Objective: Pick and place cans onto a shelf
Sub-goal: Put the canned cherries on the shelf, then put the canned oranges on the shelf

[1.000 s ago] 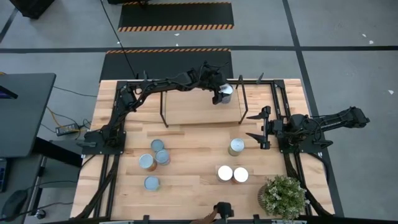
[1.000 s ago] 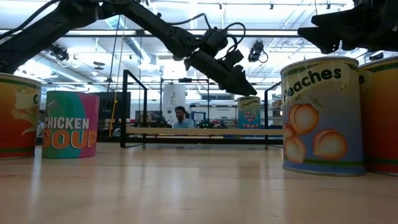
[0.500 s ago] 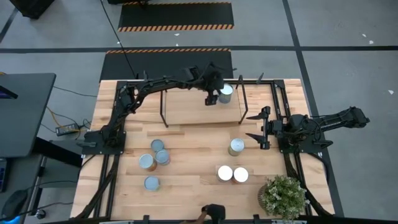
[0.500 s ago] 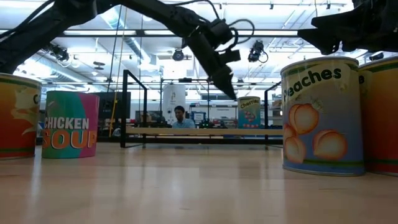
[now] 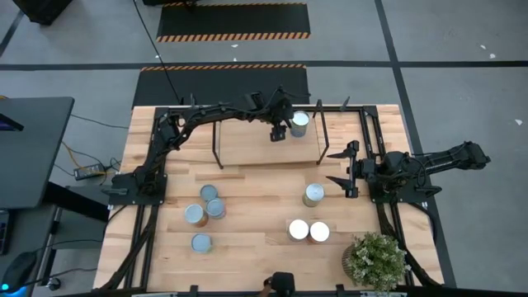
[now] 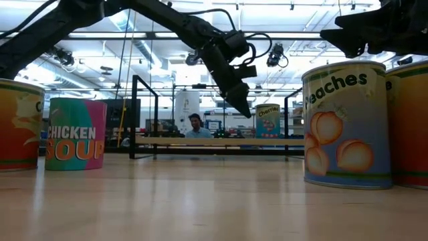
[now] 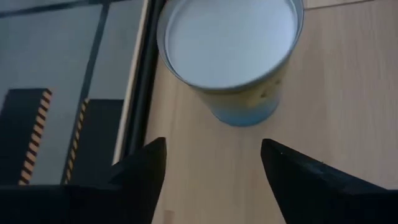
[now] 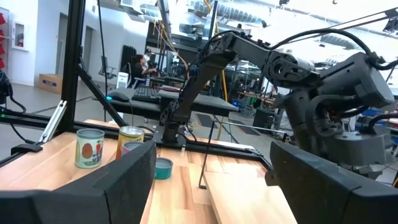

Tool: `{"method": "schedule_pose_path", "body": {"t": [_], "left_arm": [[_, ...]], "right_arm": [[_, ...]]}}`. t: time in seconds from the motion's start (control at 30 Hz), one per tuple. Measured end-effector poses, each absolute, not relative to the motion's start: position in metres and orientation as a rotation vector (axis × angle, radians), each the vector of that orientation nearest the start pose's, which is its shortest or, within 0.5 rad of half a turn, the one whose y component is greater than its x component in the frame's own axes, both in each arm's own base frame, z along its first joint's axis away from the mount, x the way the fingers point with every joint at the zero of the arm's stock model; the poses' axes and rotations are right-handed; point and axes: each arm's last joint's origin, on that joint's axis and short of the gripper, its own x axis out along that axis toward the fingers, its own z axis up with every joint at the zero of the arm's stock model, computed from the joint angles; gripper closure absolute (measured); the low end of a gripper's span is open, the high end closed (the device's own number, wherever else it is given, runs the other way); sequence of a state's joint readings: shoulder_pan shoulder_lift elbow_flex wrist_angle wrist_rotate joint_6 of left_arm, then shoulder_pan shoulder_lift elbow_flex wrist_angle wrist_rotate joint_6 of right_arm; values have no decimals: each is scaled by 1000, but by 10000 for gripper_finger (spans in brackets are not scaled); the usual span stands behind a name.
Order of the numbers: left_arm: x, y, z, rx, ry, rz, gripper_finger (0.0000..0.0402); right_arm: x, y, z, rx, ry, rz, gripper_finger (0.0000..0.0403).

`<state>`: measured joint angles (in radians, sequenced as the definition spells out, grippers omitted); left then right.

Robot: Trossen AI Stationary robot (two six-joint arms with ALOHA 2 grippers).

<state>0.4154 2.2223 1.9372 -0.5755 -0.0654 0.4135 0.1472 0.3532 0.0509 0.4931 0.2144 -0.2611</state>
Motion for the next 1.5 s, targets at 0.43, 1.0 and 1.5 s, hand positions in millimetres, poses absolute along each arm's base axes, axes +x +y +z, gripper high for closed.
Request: {"method": "schedule_pose_path", "body": {"t": [0.43,1.0,1.5], "left_arm": [[467,190,224,228,865,291,216],[471,192,229,256,798,307,249],[445,105,290,238,925,11,251]], "right_arm": [[118,11,198,-225,-184,-90,80],[118,11,198,-225,-185,-87,80],[124,14,196,-198,-115,-25,80]]}}
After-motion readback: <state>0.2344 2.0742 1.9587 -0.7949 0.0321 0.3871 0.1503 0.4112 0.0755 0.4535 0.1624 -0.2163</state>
